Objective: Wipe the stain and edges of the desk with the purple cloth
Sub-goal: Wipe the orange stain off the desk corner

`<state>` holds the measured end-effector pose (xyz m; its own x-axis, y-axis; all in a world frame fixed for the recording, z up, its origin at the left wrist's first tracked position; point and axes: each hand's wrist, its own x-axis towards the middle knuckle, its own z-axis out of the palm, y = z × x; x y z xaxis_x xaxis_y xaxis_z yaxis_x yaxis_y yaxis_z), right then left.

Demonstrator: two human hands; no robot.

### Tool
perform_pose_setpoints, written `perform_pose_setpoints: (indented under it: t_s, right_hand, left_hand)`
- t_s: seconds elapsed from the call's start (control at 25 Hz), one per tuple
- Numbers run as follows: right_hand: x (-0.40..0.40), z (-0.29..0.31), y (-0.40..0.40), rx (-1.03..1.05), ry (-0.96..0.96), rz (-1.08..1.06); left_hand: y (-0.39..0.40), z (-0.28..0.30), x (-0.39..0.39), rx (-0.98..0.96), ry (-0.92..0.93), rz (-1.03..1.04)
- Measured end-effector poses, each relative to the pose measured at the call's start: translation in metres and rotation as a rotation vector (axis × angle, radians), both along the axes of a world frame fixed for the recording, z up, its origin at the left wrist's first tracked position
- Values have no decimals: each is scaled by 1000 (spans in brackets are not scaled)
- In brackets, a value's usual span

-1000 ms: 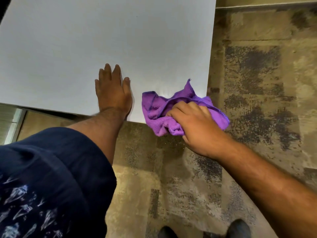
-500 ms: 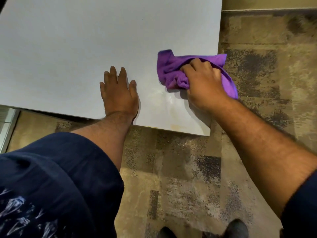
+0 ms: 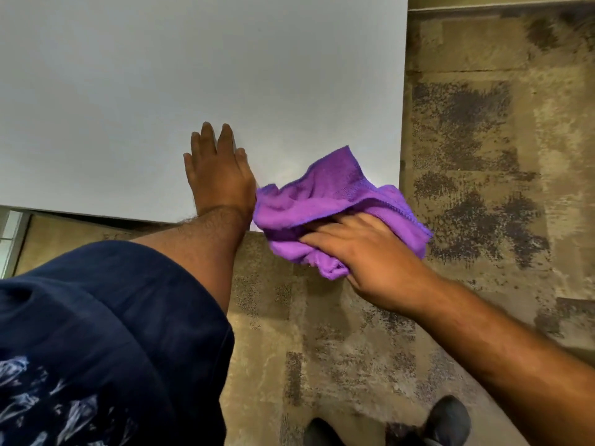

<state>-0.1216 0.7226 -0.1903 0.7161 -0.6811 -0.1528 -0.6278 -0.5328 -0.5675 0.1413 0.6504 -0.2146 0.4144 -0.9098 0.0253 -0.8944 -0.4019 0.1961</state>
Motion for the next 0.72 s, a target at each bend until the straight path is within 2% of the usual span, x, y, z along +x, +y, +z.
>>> perform_pose_setpoints:
  t_s: [0.08, 0.2, 0.4, 0.56, 0.72]
  right_hand:
    - [-28, 0, 6, -23, 22, -35]
    - [-54, 0, 3, 12, 31, -199]
    - [-16, -1, -27, -19, 25, -418]
    - [21, 2, -43, -46, 63, -425]
    - [54, -2, -40, -76, 41, -336]
  left_hand:
    - [3, -1, -2, -22, -6, -8]
    - [5, -1, -1, -30, -8, -7]
    - [6, 0, -1, -23, -16, -7]
    - [4, -1, -2, -17, -28, -13]
    - [2, -3, -2, -37, -12, -30]
